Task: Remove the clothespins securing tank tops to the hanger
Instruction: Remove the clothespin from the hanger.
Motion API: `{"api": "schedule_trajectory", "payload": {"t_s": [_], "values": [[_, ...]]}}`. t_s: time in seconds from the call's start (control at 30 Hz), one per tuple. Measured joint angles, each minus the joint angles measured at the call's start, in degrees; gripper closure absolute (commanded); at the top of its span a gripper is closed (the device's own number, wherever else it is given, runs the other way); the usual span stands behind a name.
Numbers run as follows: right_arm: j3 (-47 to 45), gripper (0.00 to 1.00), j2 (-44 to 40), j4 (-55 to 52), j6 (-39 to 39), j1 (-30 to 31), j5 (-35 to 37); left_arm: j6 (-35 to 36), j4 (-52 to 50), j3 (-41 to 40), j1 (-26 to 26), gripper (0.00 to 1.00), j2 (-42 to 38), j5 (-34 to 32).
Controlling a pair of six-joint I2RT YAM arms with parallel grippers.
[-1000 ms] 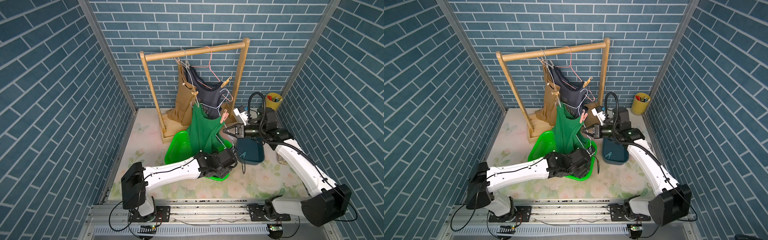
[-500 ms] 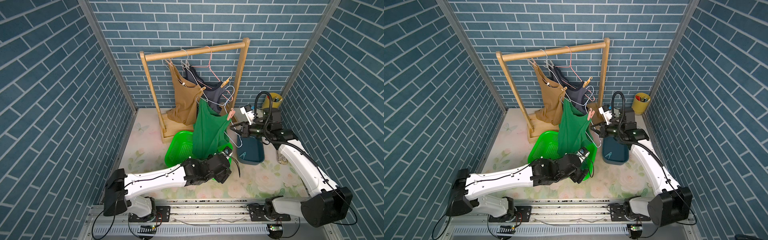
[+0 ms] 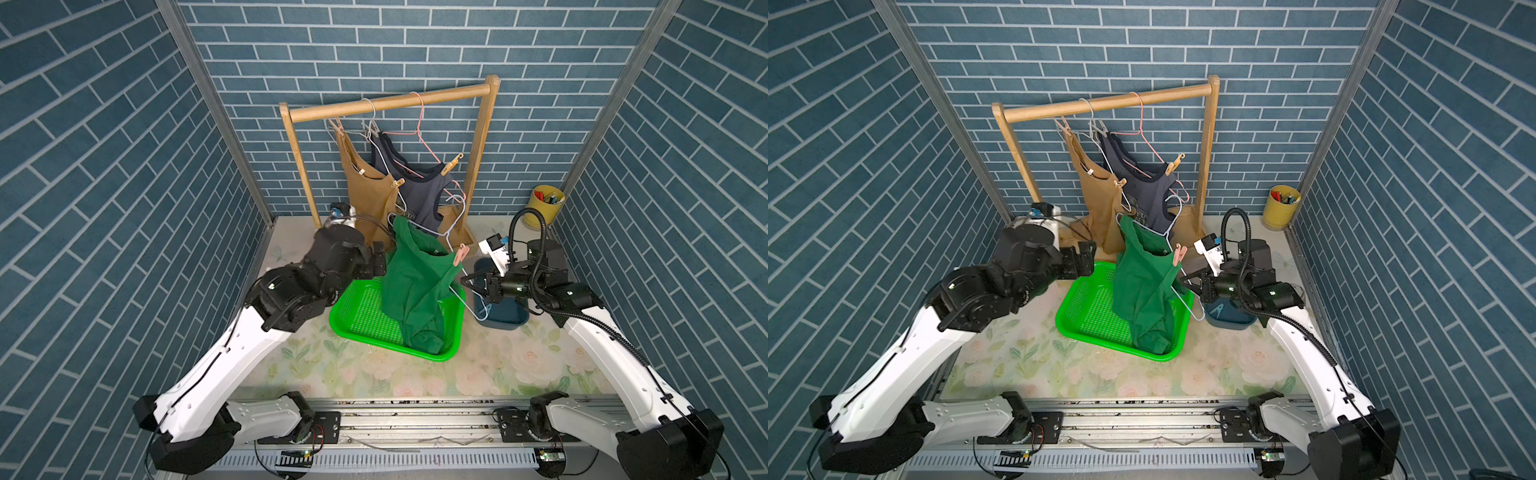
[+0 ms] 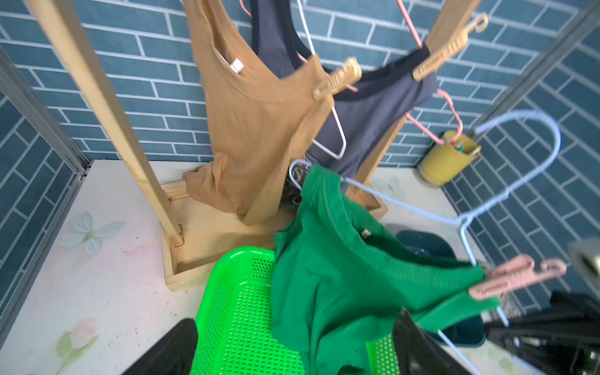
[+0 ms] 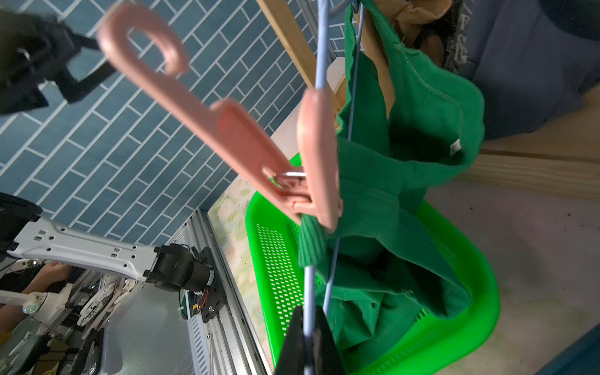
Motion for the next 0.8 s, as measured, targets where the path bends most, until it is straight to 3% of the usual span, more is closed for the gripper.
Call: {"api": "schedule_trajectory", "payload": {"t_s": [0.2,0.33,0.53,0.8], "values": [[-2.93,1.00,-3.78,0.33,-0.24,8.94,3.89,-4.85,4.37,-2.67,11.32,0.06,3.02,18.67],[-4.94,1.00,-6.10,1.68,-0.20,11.76,5.75,-8.15,6.67,-6.03,16.22,0.18,5.95,27.80],[-6.23,1.00,-7.21,3.63,-0.17,15.52,8.26,-11.74,10.56,-8.55,21.03,0.23,6.86,37.05],[-7.23,1.00,-6.75,5.49,-0.22,19.47,11.67,-14.16,14.62,-10.45,24.55,0.34,9.68,43.76]]}}
